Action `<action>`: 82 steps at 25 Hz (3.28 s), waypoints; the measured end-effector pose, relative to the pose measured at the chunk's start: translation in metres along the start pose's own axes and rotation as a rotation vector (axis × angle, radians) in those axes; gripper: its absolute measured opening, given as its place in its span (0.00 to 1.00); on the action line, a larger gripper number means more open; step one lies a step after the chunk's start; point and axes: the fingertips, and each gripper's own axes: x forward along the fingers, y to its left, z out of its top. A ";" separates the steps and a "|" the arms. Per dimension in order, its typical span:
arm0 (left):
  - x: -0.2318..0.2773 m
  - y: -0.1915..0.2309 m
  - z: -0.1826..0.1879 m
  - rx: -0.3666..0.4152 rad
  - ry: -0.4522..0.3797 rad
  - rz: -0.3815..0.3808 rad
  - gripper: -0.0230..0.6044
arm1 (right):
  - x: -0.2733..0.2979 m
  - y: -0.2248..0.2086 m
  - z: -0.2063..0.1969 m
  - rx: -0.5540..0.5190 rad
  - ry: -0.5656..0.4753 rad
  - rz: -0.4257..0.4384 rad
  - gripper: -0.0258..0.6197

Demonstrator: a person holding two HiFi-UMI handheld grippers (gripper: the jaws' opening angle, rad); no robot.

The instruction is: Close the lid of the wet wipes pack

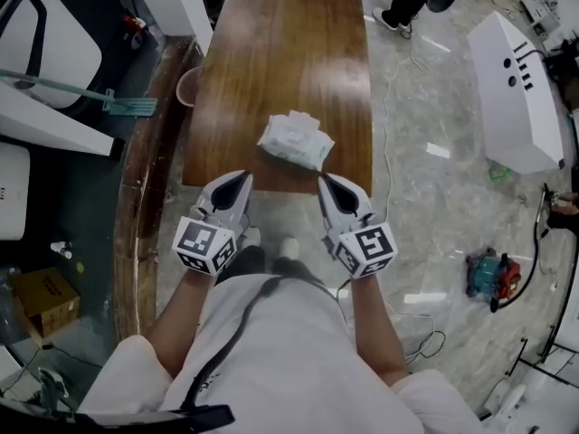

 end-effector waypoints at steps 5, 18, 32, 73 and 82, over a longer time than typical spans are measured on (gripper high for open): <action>0.017 0.013 -0.003 0.015 0.022 -0.047 0.04 | 0.017 -0.010 0.001 -0.008 -0.001 -0.025 0.05; 0.080 0.036 -0.045 -0.020 0.095 -0.120 0.04 | 0.069 -0.065 -0.049 -0.004 0.085 -0.057 0.05; 0.137 0.042 -0.089 -0.045 0.144 -0.118 0.04 | 0.110 -0.108 -0.084 0.025 0.117 -0.040 0.09; 0.157 0.060 -0.112 -0.085 0.176 -0.073 0.04 | 0.168 -0.125 -0.116 -0.048 0.192 0.118 0.38; 0.147 0.055 -0.113 -0.080 0.171 -0.080 0.04 | 0.162 -0.114 -0.118 -0.059 0.195 0.126 0.38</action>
